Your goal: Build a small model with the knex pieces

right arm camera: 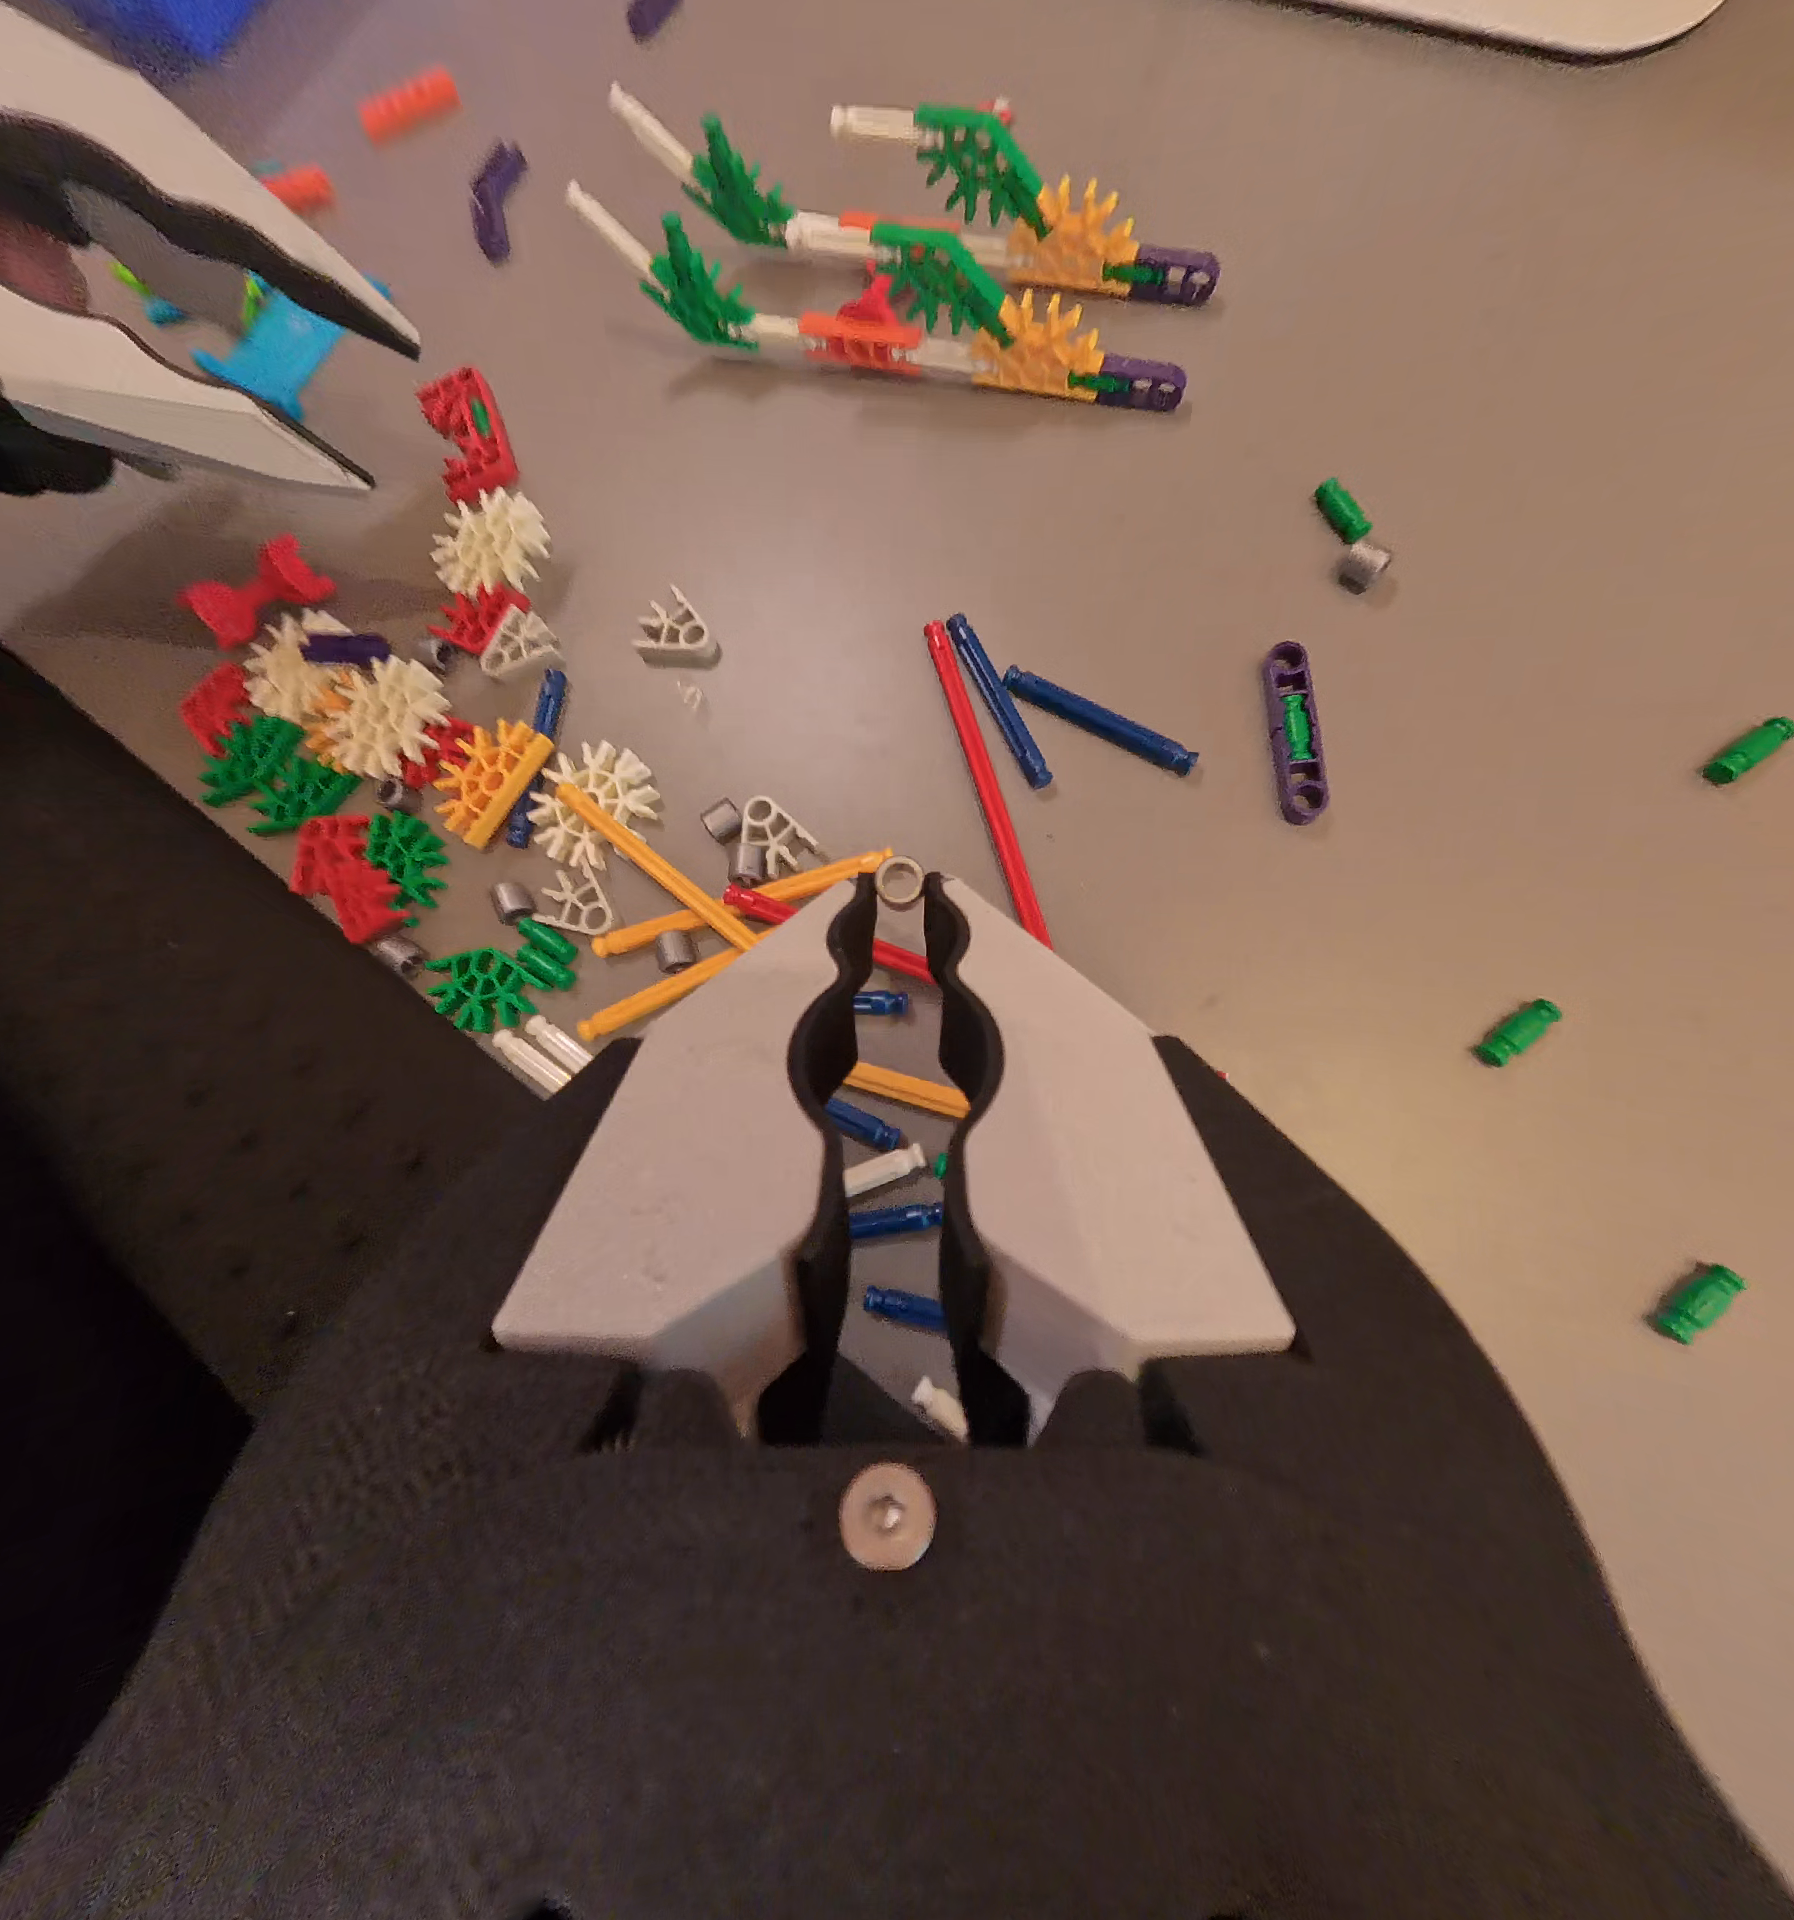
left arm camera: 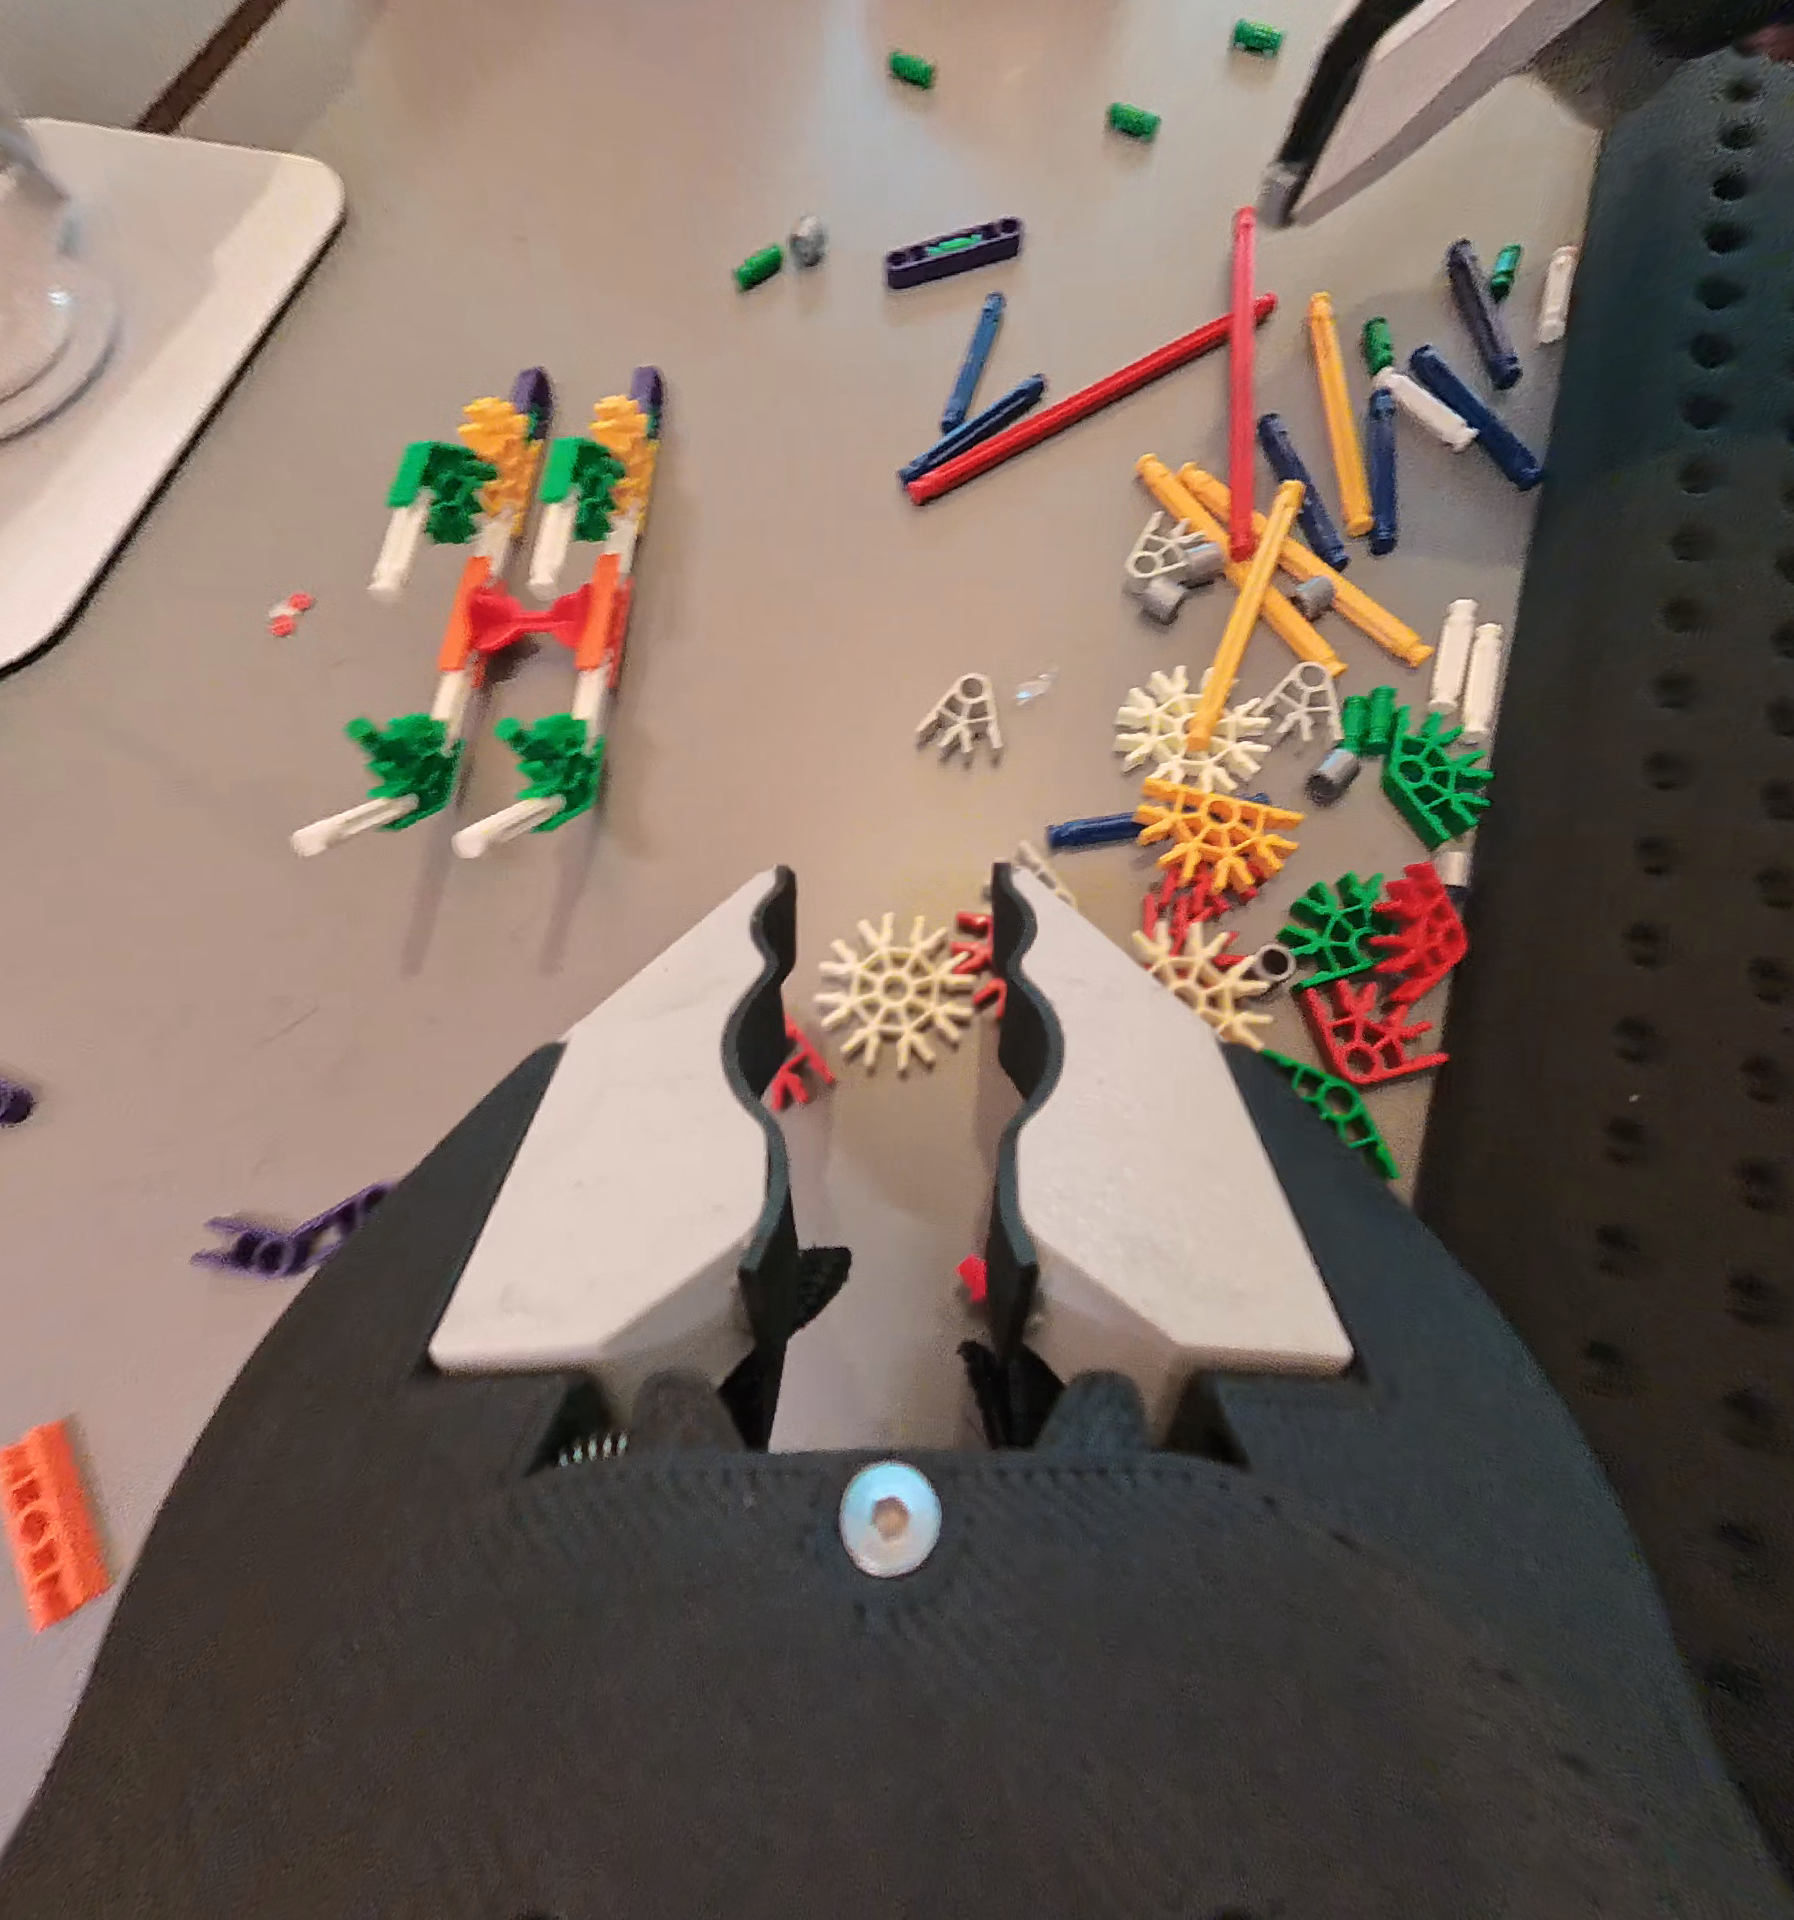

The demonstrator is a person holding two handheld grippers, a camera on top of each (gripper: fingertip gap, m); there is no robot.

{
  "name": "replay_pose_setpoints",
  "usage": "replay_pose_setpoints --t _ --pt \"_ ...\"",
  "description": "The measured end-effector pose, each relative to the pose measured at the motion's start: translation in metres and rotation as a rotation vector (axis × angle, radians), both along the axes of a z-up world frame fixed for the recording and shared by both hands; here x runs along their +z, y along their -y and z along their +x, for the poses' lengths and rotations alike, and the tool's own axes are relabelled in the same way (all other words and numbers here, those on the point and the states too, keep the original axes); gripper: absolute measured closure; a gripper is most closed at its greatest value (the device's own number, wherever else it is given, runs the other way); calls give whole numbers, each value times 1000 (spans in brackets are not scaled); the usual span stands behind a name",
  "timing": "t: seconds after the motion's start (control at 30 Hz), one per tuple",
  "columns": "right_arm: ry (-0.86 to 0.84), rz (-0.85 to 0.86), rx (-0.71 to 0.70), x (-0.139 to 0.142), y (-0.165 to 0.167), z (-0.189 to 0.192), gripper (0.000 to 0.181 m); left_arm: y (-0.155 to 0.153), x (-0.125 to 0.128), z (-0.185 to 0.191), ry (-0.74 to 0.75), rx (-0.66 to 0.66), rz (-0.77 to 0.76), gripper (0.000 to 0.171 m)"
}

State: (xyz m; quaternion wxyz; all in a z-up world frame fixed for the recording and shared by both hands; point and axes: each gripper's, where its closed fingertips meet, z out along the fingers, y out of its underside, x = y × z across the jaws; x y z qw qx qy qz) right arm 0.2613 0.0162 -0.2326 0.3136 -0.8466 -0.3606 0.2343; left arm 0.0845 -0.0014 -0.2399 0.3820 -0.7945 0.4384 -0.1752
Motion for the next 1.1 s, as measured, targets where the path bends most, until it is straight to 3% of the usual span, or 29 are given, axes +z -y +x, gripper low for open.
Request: replay_pose_setpoints --t 0.2,0.4,0.53,0.7,0.87,1.1 --pt "78 37 115 -20 -9 -41 174 6 -8 21 -15 -45 -23 133" --pt "229 36 219 -52 -13 -71 174 8 -8 17 -27 -11 -20 133" --pt "220 -2 242 -54 -9 -71 156 11 -11 10 -27 31 -31 132" --pt "94 -14 198 -20 -13 -41 150 10 -8 -6 -16 99 -40 131" --pt "9 -20 157 10 -14 12 163 6 -5 -30 -55 163 -35 131" --pt "174 -63 265 -6 10 76 167 0 6 -70 -92 285 -24 132"
